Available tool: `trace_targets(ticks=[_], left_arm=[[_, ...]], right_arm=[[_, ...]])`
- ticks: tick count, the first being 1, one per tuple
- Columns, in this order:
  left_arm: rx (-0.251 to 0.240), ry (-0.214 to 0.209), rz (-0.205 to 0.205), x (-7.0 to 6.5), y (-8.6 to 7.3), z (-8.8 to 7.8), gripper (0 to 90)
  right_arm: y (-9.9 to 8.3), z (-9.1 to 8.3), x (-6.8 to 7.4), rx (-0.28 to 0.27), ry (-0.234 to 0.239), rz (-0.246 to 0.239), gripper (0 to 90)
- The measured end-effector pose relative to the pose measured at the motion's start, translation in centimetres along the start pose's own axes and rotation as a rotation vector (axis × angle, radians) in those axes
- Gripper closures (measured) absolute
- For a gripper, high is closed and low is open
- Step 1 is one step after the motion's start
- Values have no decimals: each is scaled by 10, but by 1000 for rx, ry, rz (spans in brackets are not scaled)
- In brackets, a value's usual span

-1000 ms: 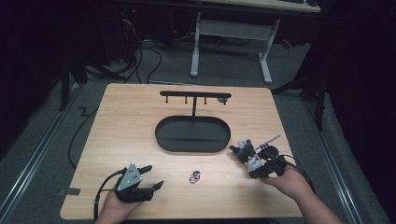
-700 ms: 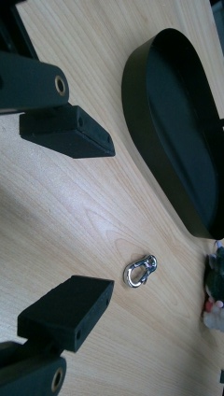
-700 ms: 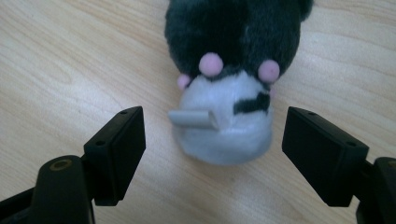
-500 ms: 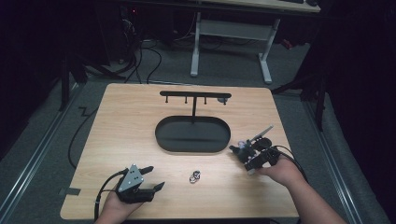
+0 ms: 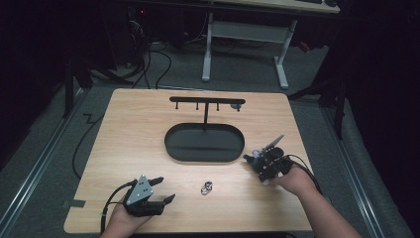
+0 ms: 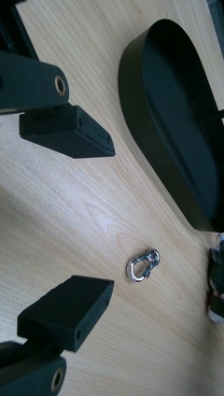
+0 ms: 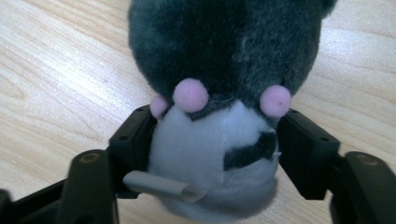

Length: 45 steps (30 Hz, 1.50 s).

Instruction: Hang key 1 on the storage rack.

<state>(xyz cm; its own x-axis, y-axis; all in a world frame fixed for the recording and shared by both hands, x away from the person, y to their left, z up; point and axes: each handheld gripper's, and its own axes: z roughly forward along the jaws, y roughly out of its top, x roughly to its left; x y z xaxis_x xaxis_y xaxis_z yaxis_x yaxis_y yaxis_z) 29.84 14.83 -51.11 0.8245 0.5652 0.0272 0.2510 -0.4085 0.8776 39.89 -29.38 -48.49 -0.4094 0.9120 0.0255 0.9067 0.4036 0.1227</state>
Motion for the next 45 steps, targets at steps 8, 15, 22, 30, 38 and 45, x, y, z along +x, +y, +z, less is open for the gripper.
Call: trace_targets(ticks=[8,15,22,30,38,45], left_arm=[[-1,3,1,1,0,0,307],[2,9,-7,1,-1,1,307],[-2,19,-10,1,-1,0,306],[-8,26,-26,3,-2,-2,306],[-7,29,-28,4,-2,-1,306],[-6,26,-29,4,-2,-1,306]], right_arm=[[0,-6,1,-17,4,-8,467],[-6,-28,4,-35,29,-23,468],[-10,-48,12,-45,49,-21,468],[-10,-60,19,-49,53,-45,468],[-8,-69,19,-70,88,-34,468],[-4,-81,21,-68,82,-46,468]])
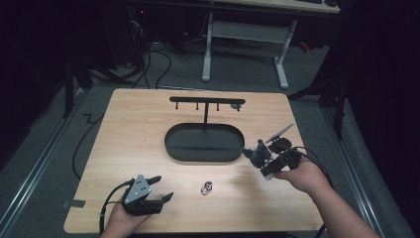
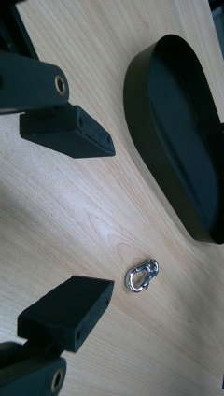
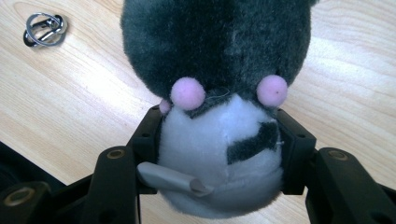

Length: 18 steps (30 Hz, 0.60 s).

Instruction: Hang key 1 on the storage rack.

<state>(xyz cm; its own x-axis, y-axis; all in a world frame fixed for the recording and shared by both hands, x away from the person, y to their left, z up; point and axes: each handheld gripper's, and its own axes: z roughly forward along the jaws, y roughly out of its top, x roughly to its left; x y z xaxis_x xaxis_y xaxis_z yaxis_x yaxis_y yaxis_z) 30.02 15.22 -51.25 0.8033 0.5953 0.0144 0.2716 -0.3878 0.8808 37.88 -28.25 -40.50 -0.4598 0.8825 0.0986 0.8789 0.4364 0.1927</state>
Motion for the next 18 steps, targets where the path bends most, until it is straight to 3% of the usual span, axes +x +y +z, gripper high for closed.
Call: trace_targets(ticks=[8,18], left_arm=[[-3,-1,-1,0,0,-1,306],[-12,0,-9,2,0,-3,306]], right_arm=[[12,-17,2,-12,-6,12,468],[41,-37,7,-36,-16,-8,468]])
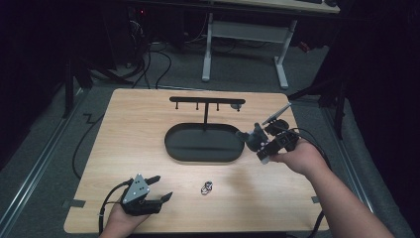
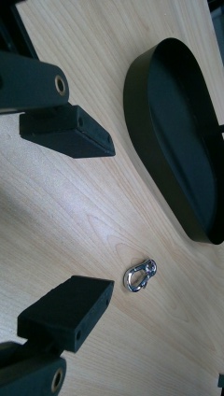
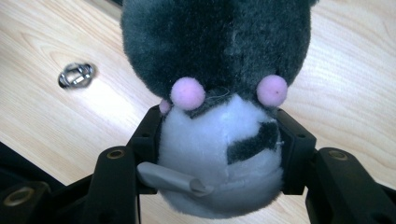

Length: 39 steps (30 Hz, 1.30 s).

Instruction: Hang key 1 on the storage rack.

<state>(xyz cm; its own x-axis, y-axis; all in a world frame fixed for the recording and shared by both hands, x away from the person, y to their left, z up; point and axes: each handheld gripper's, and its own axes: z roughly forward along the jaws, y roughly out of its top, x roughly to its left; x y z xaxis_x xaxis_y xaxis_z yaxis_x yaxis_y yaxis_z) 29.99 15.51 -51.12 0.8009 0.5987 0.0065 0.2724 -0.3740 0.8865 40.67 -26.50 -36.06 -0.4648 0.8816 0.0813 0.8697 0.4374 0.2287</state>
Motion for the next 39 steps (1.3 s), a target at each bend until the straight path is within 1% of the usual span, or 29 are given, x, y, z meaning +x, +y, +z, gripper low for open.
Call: trace_targets(ticks=[1,2,4,7,15,18,20,21,22,23,24,25,27,28,31,36,39], left_arm=[[1,-1,1,0,0,0,306],[0,-1,2,0,0,0,306],[4,-3,3,0,0,0,306],[3,-5,5,0,0,0,306],[6,-6,5,0,0,1,306],[6,-7,7,1,0,1,306],[5,-6,8,1,-1,1,306],[6,-5,9,1,-1,2,306],[6,-5,9,1,-1,2,305],[8,-7,10,1,-1,2,305],[7,-7,10,1,-1,2,305],[5,-7,9,1,-1,2,305],[1,-8,8,1,-1,2,305],[1,-8,8,1,0,2,305],[0,-9,8,1,0,1,305],[0,-9,10,1,0,1,305],[-2,-10,10,1,0,1,305]], right_arm=[[3,-1,1,1,4,5,468],[5,-2,1,-2,4,-4,468],[10,-4,2,-11,7,-5,468],[17,-7,3,-16,0,-5,468],[29,-12,3,-22,4,-5,468],[33,-14,2,-32,4,-1,468],[34,-16,2,-28,3,5,468],[36,-18,1,-40,10,6,468],[36,-18,1,-40,10,6,468],[39,-21,1,-43,4,7,468],[40,-22,1,-44,4,18,468],[41,-23,0,-53,3,10,468],[44,-25,-1,-55,1,17,468],[45,-26,-2,-53,-8,15,468],[47,-28,-3,-63,-5,32,468],[51,-31,0,-66,-12,19,468],[54,-32,3,-68,-11,18,468]])
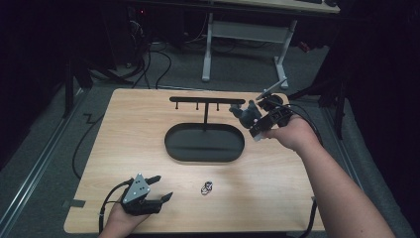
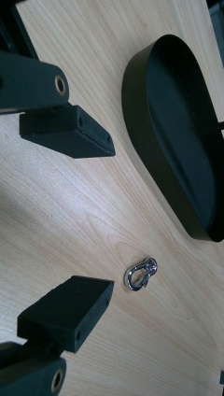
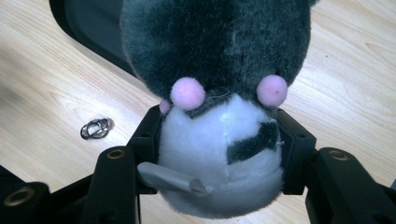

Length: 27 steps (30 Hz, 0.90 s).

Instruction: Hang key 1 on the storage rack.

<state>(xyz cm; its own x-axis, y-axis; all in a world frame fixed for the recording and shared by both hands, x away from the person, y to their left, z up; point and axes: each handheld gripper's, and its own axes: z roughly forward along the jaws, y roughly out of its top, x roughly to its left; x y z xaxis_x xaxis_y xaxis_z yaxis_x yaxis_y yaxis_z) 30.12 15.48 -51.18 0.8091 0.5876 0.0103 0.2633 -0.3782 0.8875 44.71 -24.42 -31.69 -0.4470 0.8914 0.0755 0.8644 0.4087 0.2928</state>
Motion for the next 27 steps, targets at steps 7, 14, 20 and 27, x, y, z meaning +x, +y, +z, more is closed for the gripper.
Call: trace_targets(ticks=[7,14,20,27], left_arm=[[-1,-2,1,0,0,0,305],[4,-5,5,0,0,0,305],[3,-7,5,0,0,0,305],[13,-14,12,-1,0,2,305]], right_arm=[[8,1,4,-16,3,-8,468],[12,0,3,-37,-17,-1,467],[5,3,-9,-51,-30,35,467],[-11,15,-20,-39,-24,66,466]])
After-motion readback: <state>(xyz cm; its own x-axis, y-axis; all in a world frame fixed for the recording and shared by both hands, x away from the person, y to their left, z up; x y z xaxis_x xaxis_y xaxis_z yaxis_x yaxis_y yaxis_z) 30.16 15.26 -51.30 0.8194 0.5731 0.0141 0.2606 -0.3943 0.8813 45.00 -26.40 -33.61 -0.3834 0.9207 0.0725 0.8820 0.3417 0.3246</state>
